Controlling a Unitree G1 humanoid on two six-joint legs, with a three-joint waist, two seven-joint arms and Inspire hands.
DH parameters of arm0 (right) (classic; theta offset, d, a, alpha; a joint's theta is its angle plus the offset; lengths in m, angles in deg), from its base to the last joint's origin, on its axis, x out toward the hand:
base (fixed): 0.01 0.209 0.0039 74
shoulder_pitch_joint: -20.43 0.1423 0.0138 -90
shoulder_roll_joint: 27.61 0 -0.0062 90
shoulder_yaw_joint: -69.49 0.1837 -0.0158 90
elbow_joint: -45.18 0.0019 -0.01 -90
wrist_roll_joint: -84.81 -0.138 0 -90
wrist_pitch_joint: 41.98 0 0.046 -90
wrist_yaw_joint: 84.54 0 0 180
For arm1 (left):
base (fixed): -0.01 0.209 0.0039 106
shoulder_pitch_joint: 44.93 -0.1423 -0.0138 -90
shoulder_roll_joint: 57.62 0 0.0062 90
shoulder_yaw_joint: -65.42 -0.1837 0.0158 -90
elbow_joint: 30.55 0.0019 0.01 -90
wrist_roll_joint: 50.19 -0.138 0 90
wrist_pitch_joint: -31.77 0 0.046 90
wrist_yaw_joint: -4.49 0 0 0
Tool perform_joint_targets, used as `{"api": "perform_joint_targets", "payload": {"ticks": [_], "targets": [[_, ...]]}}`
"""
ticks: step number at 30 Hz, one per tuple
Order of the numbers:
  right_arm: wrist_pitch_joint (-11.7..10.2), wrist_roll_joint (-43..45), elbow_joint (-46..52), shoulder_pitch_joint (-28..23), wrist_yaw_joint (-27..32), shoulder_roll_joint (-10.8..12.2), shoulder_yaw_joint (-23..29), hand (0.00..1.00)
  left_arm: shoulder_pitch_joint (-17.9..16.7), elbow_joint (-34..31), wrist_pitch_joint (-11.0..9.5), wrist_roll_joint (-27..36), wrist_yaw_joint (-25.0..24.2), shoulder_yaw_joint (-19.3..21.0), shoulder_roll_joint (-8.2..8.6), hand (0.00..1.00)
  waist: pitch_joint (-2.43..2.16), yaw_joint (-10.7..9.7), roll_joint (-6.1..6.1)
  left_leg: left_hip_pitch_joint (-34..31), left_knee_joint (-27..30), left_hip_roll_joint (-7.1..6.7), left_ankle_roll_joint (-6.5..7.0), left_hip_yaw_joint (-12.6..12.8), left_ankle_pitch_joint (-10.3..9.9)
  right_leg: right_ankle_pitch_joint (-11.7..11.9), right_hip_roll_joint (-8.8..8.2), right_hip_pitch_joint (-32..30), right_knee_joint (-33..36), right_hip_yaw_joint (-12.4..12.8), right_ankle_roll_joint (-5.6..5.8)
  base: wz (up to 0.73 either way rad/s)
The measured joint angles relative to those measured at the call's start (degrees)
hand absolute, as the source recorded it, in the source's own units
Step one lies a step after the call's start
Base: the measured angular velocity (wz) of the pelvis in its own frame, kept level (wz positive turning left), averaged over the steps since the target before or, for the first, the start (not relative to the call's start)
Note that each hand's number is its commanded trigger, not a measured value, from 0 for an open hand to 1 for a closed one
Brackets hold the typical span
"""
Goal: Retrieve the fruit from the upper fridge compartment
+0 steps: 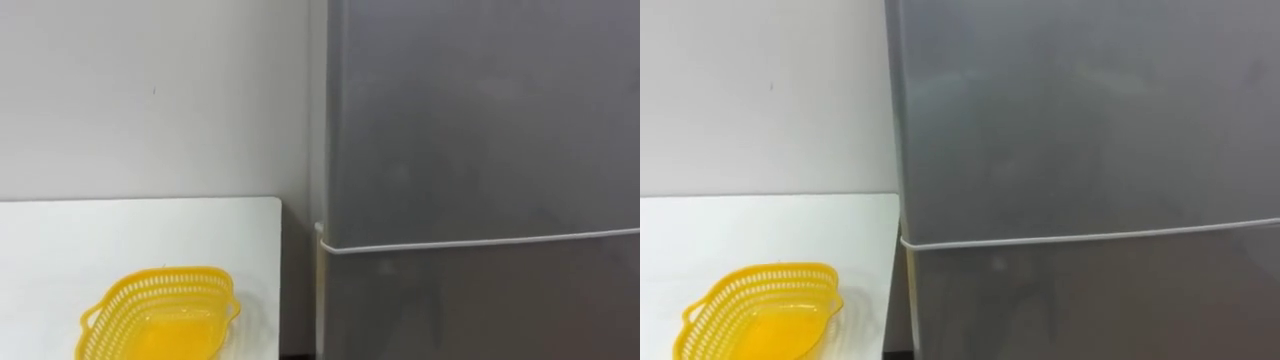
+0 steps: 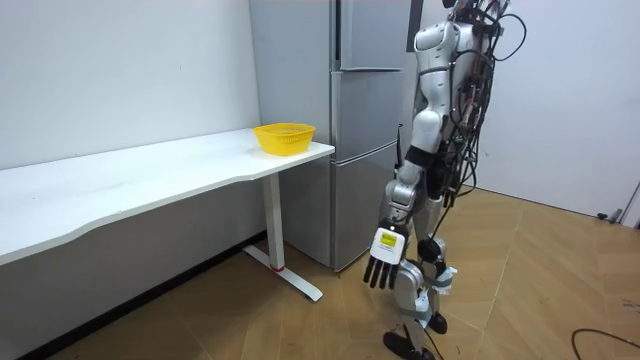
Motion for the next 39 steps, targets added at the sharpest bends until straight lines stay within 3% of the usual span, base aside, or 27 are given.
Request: {"api": "perform_joint_targets", "payload": {"ticks": [4, 5, 7, 8, 9, 11, 14, 18, 23, 25, 27, 31, 35, 39], "targets": [[0.25, 3.53, 0.34, 0.27, 1.16, -0.16, 2.58, 0.0, 3.32, -6.87, -6.06, 18.2, 5.29, 6.05, 0.01, 0.0, -0.32, 1.56, 0.54, 0.14, -0.11, -0.27, 0.26, -0.11, 0.16, -0.23, -0.28, -0.14, 0.23, -0.07, 0.05, 0.02], [0.14, 4.56, 0.8, 0.05, 1.65, -0.08, 3.99, 0.0, 4.12, -10.39, -6.49, 22.06, 7.19, 7.58, 0.04, 0.0, -0.45, 1.57, 0.76, 0.09, -0.12, -0.33, 0.28, -0.1, 0.17, -0.23, -0.3, -0.15, 0.28, -0.01, 0.06, 0.0], [0.01, 4.66, 2.25, -0.45, 2.21, -0.09, 4.52, 0.0, 4.74, -16.4, -7.85, 25.96, 10.48, 9.47, -0.02, 0.0, -0.55, 2.19, 0.92, 0.0, -0.18, -0.34, 0.29, 0.03, 0.18, -0.27, -0.33, -0.46, 1.09, 0.16, 0.12, -0.07], [-0.25, 4.59, 3.25, -1.07, 2.76, -0.16, 4.49, 0.0, 4.79, -19.92, -9.71, 27.89, 12.93, 9.68, -0.1, 0.0, -0.79, 2.79, 1.05, -0.09, -0.26, -0.35, 0.3, 0.08, 0.19, -0.31, -0.32, -0.84, 1.34, 0.41, 0.14, -0.13], [-0.25, 4.5, 3.35, -1.35, 3.21, -0.16, 4.5, 0.0, 4.98, -22.98, -11.09, 29.03, 15.52, 10.25, -0.07, 0.0, -0.92, 3.12, 1.23, 0.04, -0.31, -0.39, 0.32, 0.07, 0.2, -0.3, -0.31, -0.95, 1.38, 0.47, 0.14, -0.14], [-0.18, 4.67, 4.43, -2.46, 3.26, -0.1, 4.49, 0.0, 4.41, -28.53, -11.86, 30.09, 19.78, 11.2, 0.02, 0.0, -1.28, 3.98, 1.41, 0.41, -0.58, -0.39, 0.32, 0.01, 0.21, -0.3, -0.23, -1.07, 1.55, 0.96, 0.14, -0.16], [-0.27, 6.24, 5.21, -3.74, 3.34, 0.0, 4.71, 0.0, 3.66, -36.11, -13.74, 29.75, 26.2, 13.18, 0.06, 0.0, -1.47, 4.21, 1.64, 0.77, -0.58, -0.38, 0.31, -0.14, 0.21, -0.31, -0.24, -1.06, 2.1, 1.13, 0.16, -0.05], [-0.19, 9.61, 5.8, -4.65, 2.86, 0.07, 5.12, 0.0, 3.3, -45.09, -15.9, 28.77, 32.87, 15.56, -0.15, 0.0, -1.49, 4.38, 1.7, 0.76, -0.59, -0.5, 0.32, -0.11, 0.21, -0.33, -0.31, -1.15, 2.23, 1.37, 0.18, -0.02], [0.35, 11.32, 6.27, -5.87, 1.64, 0.31, 5.09, 0.0, 3.2, -57.87, -17.53, 26.82, 36.84, 15.75, -0.42, 0.0, -1.42, 4.45, 1.66, 0.53, -0.46, -0.74, 0.48, -1.0, 0.3, -0.43, -0.45, -1.35, 2.09, 1.52, 0.31, 0.03], [0.33, 12.49, 6.61, -5.98, 0.42, 0.34, 5.12, 0.0, 3.22, -63.7, -17.57, 21.66, 37.07, 15.97, -1.19, 0.0, -1.41, 4.38, 1.64, 0.3, -0.45, -0.79, 0.59, -1.11, 0.36, -0.46, -0.44, -1.73, 2.27, 1.65, 0.32, 0.0], [0.79, 12.61, 6.33, -6.36, -0.25, 0.35, 5.12, 0.0, 3.46, -70.86, -17.99, 19.18, 36.6, 16.15, -3.39, 0.0, -1.39, 3.85, 1.88, 0.09, -0.43, -0.89, 0.73, -1.51, 0.45, -0.46, -0.53, -1.79, 2.24, 1.52, 0.32, 0.05], [1.16, 13.29, 6.29, -6.61, -2.38, 0.34, 4.89, 0.0, 3.54, -75.45, -19.25, 14.12, 33.22, 14.94, -3.69, 0.0, -0.94, 2.74, 2.36, -0.02, -0.43, -1.13, 0.89, -1.82, 0.54, -0.57, -0.9, -1.84, 3.02, 1.16, 0.51, 0.04], [1.53, 13.27, 6.34, -6.15, -4.94, 0.33, 3.69, 0.0, 3.82, -76.55, -18.96, 12.74, 24.96, 7.58, -3.7, 0.0, -0.8, 1.47, 2.76, -0.9, -0.08, -1.86, 1.37, -3.18, 0.83, -0.97, -1.67, -2.4, 3.23, 0.24, 1.02, 0.17], [1.48, 13.26, 6.11, -4.18, -7.17, 0.27, 3.7, 0.0, 4.73, -76.64, -17.26, 10.0, 16.28, 1.72, -4.26, 0.0, -0.45, 0.11, 2.52, -1.16, -0.27, -2.06, 1.49, -2.88, 0.92, -1.07, -1.95, -2.74, 4.02, 0.26, 1.19, -0.01]]}}
